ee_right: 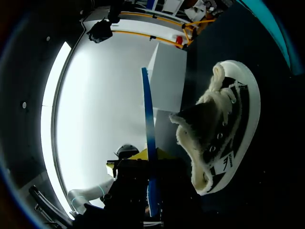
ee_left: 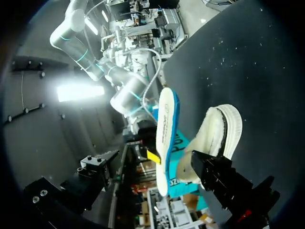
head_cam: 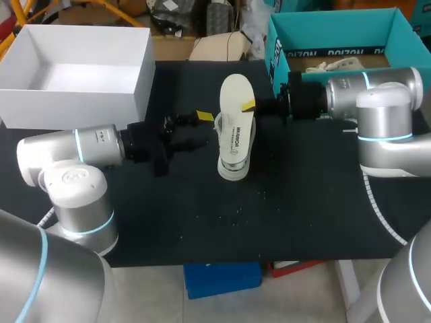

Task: Take the shoe out of the shoebox, open the shoe tongue, remove and reinsert the insole, then place the shoe into the shoebox

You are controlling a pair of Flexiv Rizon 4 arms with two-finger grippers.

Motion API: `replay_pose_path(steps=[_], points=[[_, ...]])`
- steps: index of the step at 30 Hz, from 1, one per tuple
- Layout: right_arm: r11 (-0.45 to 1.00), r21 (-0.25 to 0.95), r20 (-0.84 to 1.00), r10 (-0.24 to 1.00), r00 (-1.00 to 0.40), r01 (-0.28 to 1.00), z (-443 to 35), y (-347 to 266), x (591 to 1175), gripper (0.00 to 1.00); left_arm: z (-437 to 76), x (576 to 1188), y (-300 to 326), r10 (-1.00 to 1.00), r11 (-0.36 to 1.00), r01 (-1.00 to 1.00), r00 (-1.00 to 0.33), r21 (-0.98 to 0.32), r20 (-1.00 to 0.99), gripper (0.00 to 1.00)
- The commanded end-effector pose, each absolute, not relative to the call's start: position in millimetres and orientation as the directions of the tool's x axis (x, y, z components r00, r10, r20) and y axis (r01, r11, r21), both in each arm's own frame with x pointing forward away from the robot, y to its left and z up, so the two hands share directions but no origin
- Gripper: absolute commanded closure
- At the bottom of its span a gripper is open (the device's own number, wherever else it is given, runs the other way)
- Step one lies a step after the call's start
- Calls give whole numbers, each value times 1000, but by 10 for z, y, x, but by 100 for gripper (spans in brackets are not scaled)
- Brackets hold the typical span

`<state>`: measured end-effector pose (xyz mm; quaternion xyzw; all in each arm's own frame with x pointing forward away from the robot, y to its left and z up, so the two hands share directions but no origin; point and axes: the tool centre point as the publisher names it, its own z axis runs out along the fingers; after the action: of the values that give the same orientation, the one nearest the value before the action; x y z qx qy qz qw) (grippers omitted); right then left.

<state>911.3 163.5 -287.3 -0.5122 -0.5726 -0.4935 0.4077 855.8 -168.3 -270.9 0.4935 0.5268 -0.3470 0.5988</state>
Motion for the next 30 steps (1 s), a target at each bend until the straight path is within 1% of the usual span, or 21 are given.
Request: replay_pose_path(steps=[1, 2, 3, 4, 8, 9, 14, 17, 18, 19, 21, 25, 28, 30], points=[[-10, 146, 973, 184, -142, 989, -2878, 1639, 9123, 100, -2799, 8683, -1855, 110, 253, 942, 198, 220, -974, 16], [-10, 146, 973, 184, -142, 989, -2878, 1639, 9123, 100, -2821, 8694, -1891, 108, 247, 944, 195, 217, -975, 28], [-10, 146, 973, 184, -142, 989, -2878, 1639, 9123, 100, -2839, 8701, -1924, 110, 243, 946, 194, 215, -975, 47], [-10, 146, 973, 184, -142, 989, -2878, 1639, 9123, 100, -2855, 8705, -1955, 112, 238, 947, 194, 216, -975, 54], [-10, 146, 973, 184, -142, 989, -2878, 1639, 9123, 100, -2894, 8741, -2051, 114, 226, 949, 197, 219, -974, 48], [-10, 146, 973, 184, -142, 989, -2878, 1639, 9123, 100, -2898, 8760, -2069, 114, 224, 950, 197, 219, -974, 50], [-10, 146, 973, 184, -142, 989, -2878, 1639, 9123, 100, -2909, 8859, -2148, 93, 225, 950, 200, 216, -975, 51], [-10, 146, 973, 184, -142, 989, -2878, 1639, 9123, 100, -2910, 8910, -2181, 73, 233, 951, 193, 205, -978, 56], [-10, 146, 973, 184, -142, 989, -2878, 1639, 9123, 100, -2911, 8921, -2192, 72, 232, 951, 193, 204, -979, 62], [-10, 146, 973, 184, -142, 989, -2878, 1639, 9123, 100, -2914, 8926, -2204, 73, 231, 951, 194, 206, -978, 64], [-10, 146, 973, 184, -142, 989, -2878, 1639, 9123, 100, -2918, 8936, -2227, 66, 227, 952, 194, 204, -979, 64], [-10, 146, 973, 184, -142, 989, -2878, 1639, 9123, 100, -2915, 8972, -2256, 60, 227, 952, 196, 204, -979, 67], [-10, 146, 973, 184, -142, 989, -2878, 1639, 9123, 100, -2910, 8991, -2274, 54, 228, 952, 197, 204, -979, 68], [-10, 146, 973, 184, -142, 989, -2878, 1639, 9123, 100, -2908, 9001, -2284, 53, 228, 952, 199, 206, -979, 71]])
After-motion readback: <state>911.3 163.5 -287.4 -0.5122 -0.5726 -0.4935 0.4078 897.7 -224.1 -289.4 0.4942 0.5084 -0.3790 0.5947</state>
